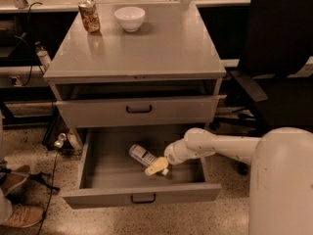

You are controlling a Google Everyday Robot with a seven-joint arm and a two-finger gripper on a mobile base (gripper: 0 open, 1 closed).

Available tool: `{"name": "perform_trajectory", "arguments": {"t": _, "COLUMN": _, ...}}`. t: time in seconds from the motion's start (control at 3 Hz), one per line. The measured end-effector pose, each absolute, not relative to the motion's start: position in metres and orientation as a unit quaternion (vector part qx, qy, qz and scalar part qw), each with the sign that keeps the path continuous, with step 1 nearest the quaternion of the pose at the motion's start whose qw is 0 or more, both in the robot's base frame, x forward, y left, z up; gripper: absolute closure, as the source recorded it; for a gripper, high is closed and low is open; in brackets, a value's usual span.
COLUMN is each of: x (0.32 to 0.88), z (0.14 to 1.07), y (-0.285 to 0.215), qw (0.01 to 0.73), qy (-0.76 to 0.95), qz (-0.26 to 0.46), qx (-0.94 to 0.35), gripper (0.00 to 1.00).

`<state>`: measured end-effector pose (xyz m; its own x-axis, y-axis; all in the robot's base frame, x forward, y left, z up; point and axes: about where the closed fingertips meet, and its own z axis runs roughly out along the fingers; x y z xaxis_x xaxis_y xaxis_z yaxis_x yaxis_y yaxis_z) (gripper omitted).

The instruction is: Place blue plastic bottle into middle drawer

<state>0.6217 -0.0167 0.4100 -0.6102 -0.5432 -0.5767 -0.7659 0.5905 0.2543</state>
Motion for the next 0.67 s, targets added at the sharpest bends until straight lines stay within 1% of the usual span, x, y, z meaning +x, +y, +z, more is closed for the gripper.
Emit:
{"name": "perform_trajectory", "arguments": {"t": 0.33, "x": 0.619, "z": 0.433, "y": -0.045, "qw": 0.246, "qy": 0.871, "qz": 0.218, "qx": -0.365, "gripper": 0.0}}
{"name": "perform_trajectory", "arguments": {"t": 0.67, "x": 0.604, "z": 0.472, "y": -0.088, "qw": 0.279, "qy": 0.883, "qz": 0.176, "qx": -0.333, "gripper": 0.0}}
